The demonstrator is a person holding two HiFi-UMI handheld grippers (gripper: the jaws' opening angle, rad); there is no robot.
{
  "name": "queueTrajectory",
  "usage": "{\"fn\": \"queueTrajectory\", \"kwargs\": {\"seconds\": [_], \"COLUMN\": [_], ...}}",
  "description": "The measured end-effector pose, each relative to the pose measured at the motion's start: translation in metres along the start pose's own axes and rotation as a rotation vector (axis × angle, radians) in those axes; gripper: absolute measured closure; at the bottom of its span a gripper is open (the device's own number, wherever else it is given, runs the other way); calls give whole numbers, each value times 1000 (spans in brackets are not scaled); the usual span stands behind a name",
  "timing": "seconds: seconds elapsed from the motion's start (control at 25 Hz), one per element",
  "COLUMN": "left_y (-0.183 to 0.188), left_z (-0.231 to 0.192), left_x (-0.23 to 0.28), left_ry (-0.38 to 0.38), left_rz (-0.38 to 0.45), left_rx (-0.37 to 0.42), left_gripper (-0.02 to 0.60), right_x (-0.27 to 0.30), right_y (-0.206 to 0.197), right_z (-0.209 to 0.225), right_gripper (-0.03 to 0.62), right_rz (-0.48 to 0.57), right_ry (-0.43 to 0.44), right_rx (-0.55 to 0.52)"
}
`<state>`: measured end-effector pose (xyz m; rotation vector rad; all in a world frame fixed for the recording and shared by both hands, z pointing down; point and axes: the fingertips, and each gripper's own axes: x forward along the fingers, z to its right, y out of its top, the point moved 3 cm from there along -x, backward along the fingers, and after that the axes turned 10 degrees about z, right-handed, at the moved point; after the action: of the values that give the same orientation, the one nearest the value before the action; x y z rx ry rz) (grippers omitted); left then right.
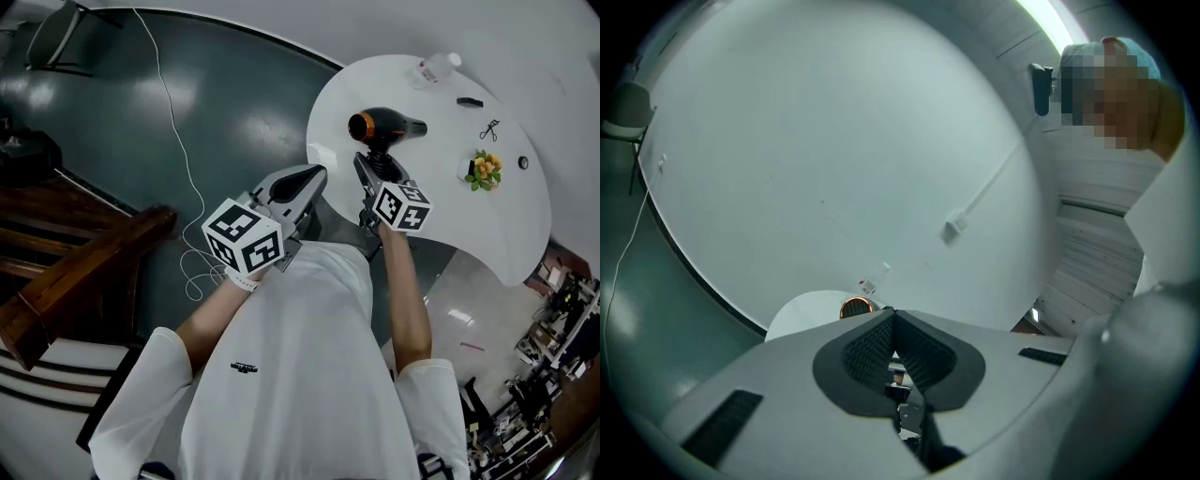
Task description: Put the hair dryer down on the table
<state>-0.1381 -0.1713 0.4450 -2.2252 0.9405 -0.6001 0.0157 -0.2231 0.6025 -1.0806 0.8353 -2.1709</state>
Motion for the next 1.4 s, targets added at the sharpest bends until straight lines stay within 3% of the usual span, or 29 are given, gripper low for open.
{"fn": "queueTrajectory", "kwargs": {"seconds": [0.32,0.84,1.4], "left_y": [5,4,3], "left_z": [-9,-15,-11], "left_x": [1,-2,-8], "left_ry": [27,63,69], "left_rz": [1,1,8], "left_rx": [10,0,8], "left_gripper": [580,580,580], "right_x": [33,63,75], "right_y": [-29,-65,-75], "right_z": [26,44,51], "right_gripper": [312,310,301], "right_rz": [-103,-272,-297], "right_ry": [-41,-76,-78], "right_rx": [-16,-278,-293]}}
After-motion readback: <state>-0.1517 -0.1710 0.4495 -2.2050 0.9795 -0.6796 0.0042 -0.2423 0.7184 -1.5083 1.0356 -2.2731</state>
